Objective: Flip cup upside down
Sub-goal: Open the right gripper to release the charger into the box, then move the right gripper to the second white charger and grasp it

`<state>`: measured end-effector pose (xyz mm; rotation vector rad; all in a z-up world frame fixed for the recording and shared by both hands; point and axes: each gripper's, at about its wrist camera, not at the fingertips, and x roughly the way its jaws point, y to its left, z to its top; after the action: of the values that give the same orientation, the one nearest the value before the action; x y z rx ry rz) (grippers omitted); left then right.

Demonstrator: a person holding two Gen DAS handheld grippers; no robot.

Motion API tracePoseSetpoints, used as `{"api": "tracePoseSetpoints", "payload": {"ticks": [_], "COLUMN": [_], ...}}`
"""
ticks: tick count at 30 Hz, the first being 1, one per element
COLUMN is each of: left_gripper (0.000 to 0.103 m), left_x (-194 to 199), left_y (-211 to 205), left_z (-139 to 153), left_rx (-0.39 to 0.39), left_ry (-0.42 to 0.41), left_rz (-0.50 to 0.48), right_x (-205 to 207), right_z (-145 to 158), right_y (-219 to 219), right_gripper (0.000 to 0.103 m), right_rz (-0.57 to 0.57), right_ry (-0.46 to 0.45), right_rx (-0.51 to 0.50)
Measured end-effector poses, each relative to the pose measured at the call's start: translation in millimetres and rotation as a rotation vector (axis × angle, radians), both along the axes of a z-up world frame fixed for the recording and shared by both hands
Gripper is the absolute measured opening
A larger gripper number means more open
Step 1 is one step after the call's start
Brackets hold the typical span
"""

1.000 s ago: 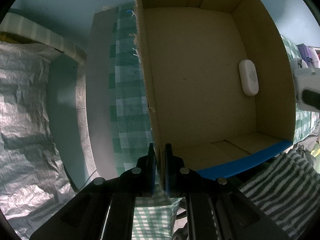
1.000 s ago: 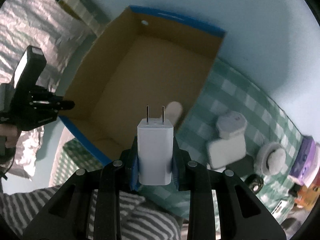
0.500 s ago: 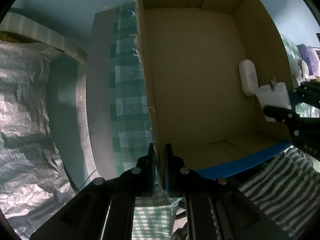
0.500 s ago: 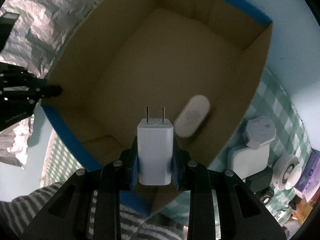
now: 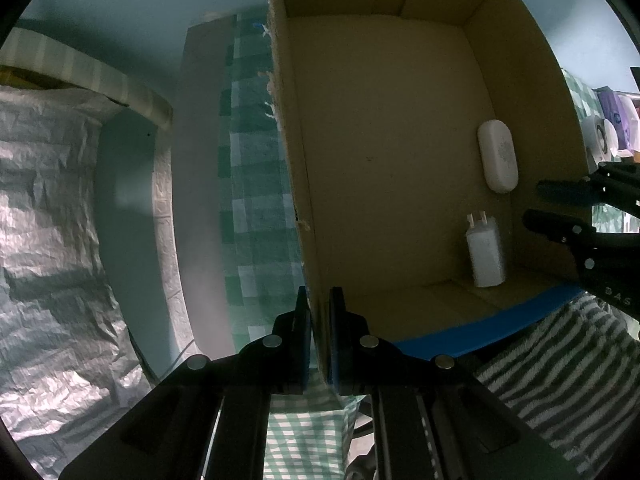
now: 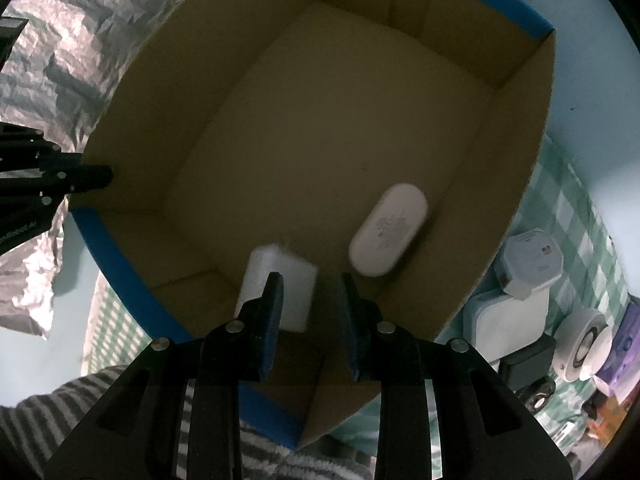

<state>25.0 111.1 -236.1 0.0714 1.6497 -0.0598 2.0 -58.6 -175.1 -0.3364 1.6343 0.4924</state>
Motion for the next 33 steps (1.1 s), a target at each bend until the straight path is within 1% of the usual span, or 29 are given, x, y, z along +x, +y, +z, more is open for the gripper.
{"api": "tracePoseSetpoints", "payload": {"ticks": [4,14,16,18,23,26,29,33], "left_gripper": [0.007,0.007,0.007,0.007,0.007,0.007,0.007,0.007], "left_x": [0,1,1,1,0,-1,-2,-3], "left_y": [0,-1,-1,-1,-1,0,0,-1], "left_z": [0,0,0,0,1,2,3,3], "left_rx": [0.001,0.004,0.006,0.007,0.007,0.008,0.009,0.01], "left_ry": [-0.001,0.001,0.001,0.0,-0.001,-0.003,-0.005,-0.007], "left_rz": [0.0,0.002,0.001,0.001,0.001,0.003,0.004,0.005], "right_x": [2,7,8,8,8,8,7,4], "right_z": [12,54,66,75,97,104,106,107], "right_y": [-5,-16,-23,-28,-49,-61,-73,-102], "right_gripper": [0.036,0.04,0.047,0.051,0.052,0.056,0.057,0.057], "right_rz": [-0.011,-0.027,-0.024,-0.026,-0.042,-0.06,-0.091,-0.128], "right_ry": [-0.02,-0.086,-0.106,-0.123,-0.143,-0.159,-0.161,-0.158], "right_rx": [0.029,0.074,0.082,0.085,0.096,0.089,0.075,0.051]}}
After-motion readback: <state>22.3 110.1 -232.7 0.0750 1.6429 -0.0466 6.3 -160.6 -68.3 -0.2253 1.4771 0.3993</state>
